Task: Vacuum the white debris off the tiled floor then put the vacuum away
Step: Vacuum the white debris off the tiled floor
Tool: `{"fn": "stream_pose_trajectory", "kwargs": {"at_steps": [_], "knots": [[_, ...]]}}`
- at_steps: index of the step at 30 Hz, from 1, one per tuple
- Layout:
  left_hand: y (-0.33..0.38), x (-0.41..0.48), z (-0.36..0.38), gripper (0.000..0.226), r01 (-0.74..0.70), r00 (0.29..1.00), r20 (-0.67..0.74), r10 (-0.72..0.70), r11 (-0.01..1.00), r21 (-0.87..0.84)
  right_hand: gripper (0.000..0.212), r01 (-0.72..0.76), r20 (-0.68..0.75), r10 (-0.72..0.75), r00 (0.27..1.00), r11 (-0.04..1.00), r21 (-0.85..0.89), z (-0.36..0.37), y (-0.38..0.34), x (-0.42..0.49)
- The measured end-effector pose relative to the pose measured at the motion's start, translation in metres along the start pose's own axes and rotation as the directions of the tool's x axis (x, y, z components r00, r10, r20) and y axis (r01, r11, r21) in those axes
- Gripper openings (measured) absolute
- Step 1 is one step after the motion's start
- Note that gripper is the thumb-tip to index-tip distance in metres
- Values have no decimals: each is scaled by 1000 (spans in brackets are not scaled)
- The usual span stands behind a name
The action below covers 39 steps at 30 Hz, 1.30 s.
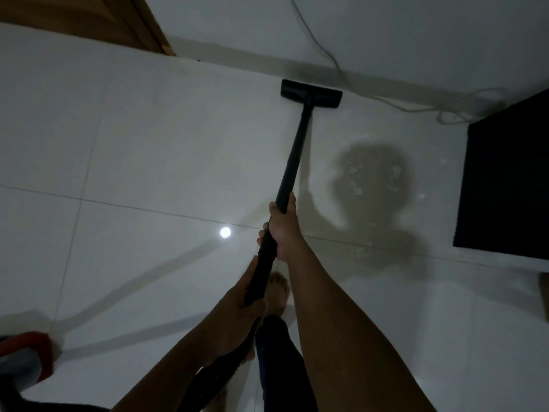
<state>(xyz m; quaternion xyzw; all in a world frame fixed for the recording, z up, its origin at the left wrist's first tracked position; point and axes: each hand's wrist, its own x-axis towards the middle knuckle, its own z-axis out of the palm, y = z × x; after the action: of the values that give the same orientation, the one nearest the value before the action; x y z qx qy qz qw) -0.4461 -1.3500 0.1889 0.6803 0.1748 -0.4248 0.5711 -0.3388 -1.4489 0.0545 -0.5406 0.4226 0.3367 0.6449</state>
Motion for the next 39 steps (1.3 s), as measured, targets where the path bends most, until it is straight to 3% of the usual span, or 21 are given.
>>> {"fn": "stream_pose_trajectory", "kwargs": {"at_steps": [8, 19, 28, 39], "knots": [[13, 25, -15, 73, 67, 998, -20, -65, 995, 81, 60, -17, -16, 16, 1000, 1000, -16, 7, -24, 20], [-3, 12, -20, 77, 88, 996, -2, -88, 996, 10, 66, 23, -67, -25, 997, 999, -22, 14, -14, 3], [-96, -120, 6, 83, 45, 995, 97, -39, 997, -61, 66, 118, -65, -114, 991, 991, 67, 12, 109, -100], [-244, -291, 61, 82, -18, 990, 139, 14, 999, 31, 63, 103, -62, -97, 993, 989, 108, -2, 310, -236]]}}
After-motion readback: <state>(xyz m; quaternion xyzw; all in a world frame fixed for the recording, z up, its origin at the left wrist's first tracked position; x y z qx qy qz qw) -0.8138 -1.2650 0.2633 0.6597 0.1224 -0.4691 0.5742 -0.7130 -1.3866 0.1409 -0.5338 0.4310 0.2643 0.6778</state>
